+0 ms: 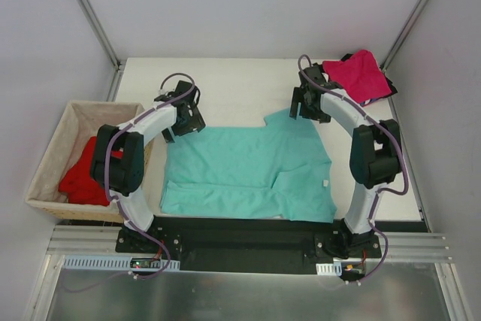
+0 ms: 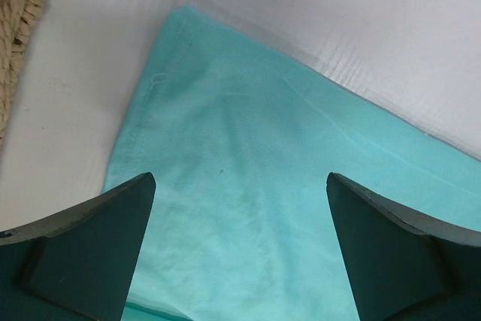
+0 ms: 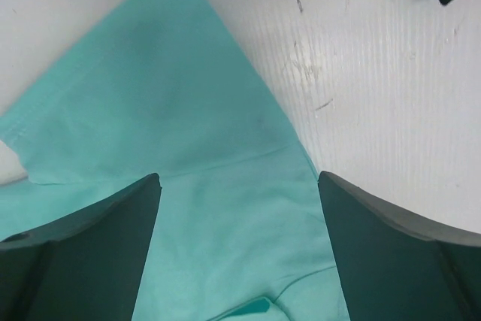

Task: Fold and stack the t-shirts

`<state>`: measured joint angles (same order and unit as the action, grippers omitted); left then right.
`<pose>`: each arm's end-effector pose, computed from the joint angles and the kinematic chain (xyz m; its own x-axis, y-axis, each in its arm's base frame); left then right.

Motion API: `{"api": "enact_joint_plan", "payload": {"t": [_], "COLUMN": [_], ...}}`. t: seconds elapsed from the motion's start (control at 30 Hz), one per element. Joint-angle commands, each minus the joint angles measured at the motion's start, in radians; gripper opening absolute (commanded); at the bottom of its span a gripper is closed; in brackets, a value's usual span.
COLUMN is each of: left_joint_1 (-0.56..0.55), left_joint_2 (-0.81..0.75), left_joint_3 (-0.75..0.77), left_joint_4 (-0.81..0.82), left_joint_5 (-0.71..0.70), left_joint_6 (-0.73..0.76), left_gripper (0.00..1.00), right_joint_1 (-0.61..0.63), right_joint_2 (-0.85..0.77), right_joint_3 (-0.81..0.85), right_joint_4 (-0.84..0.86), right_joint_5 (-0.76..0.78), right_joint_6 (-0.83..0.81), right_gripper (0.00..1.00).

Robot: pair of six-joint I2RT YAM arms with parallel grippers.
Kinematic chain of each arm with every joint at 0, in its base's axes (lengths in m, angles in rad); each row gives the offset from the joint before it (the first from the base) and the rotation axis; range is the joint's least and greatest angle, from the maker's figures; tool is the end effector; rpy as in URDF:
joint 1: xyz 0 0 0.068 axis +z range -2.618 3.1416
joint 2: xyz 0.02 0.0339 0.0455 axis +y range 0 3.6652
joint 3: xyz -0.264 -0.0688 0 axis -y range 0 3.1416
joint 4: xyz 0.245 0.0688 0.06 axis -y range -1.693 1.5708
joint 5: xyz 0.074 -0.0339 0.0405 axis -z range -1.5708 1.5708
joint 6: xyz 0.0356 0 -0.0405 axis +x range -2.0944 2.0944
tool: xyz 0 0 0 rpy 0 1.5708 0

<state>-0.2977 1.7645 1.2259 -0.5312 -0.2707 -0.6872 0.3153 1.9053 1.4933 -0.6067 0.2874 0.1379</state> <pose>0.3507 -0.0976 0.2034 -0.7496 -0.4094 -0.5201 -0.4084 0.9044 -0.1234 0.3947 0.1181 0.2277 -0.8232 -0.1299 -0.5527 -0.0433 0.9850 -0.1670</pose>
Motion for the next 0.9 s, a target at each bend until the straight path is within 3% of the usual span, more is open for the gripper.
{"api": "enact_joint_plan", "payload": {"t": [0.0, 0.37, 0.5, 0.87], "left_joint_1": [0.032, 0.152, 0.181, 0.203], "left_joint_2": [-0.05, 0.035, 0.084, 0.176], "left_joint_3": [0.035, 0.092, 0.142, 0.167], "left_joint_4": [-0.004, 0.103, 0.134, 0.132], "left_joint_5": [-0.001, 0.159, 0.24, 0.242], "left_joint_6": [0.024, 0.064, 0.089, 0.109], "left_gripper": [0.99, 0.99, 0.94, 0.89], "right_joint_1": [-0.022, -0.028, -0.03, -0.032], "right_joint_2": [-0.018, -0.086, -0.103, -0.092], "right_joint_3": [0.031, -0.013, -0.025, -0.019], "right_joint_4": [0.07, 0.145, 0.154, 0.153], "right_joint_5": [-0.071, -0.114, -0.122, -0.137], "right_joint_6": [-0.052, -0.075, -0.078, -0.081], "right_gripper": [0.9, 0.89, 0.9, 0.9]}}
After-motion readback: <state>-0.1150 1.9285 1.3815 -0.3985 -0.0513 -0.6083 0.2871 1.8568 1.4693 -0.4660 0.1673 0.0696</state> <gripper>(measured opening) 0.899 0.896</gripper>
